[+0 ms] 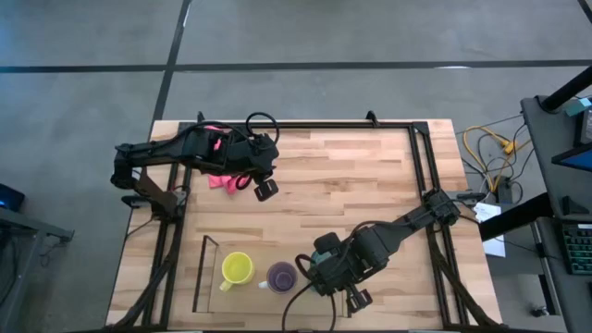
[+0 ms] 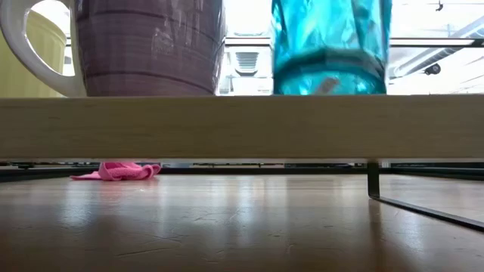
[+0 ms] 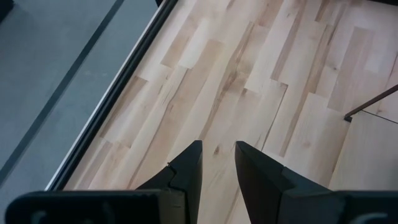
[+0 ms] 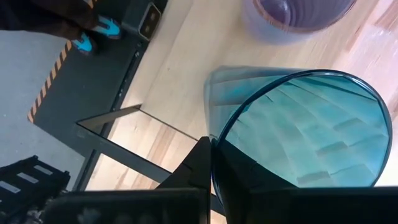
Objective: Stack small to large cups/mugs on shelf
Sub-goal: Put the blue cup on the shelf
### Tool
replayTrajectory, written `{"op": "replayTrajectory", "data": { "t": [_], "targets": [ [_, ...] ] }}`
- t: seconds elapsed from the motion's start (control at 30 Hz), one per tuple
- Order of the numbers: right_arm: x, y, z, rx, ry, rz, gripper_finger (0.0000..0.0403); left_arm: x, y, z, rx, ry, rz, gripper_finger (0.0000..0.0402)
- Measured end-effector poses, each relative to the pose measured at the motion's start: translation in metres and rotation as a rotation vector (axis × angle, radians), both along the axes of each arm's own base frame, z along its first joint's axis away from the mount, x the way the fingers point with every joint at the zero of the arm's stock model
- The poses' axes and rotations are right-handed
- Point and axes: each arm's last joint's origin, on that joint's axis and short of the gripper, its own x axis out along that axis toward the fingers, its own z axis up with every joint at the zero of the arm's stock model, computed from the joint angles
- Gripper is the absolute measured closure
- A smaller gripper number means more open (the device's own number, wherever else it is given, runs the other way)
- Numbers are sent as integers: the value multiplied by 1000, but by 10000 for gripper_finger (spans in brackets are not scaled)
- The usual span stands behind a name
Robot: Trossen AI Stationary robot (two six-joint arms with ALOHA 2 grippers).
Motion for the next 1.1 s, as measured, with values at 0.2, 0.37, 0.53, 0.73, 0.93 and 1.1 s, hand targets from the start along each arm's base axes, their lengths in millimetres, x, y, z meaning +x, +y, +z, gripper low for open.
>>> {"op": "replayTrajectory", "data": {
  "t": [0.2,0.37,0.53,0.73,0.93,1.1],
  "targets": [
    [1,1,-15,-27,48,-7,394,0,0,0,0,0,0,320],
    [3,2,-17,-17,31,-6,394,0,0,0,0,-1,0,320],
    [5,3,-17,-9,16,-7,394,0,0,0,0,-1,0,320],
    [4,3,-17,-5,18,-12,393,0,0,0,0,-1,0,320],
    [5,4,-18,1,22,-9,381,0,0,0,0,-1,0,320],
    [6,5,-18,5,13,-10,367,0,0,0,1,-1,0,320]
  ]
}}
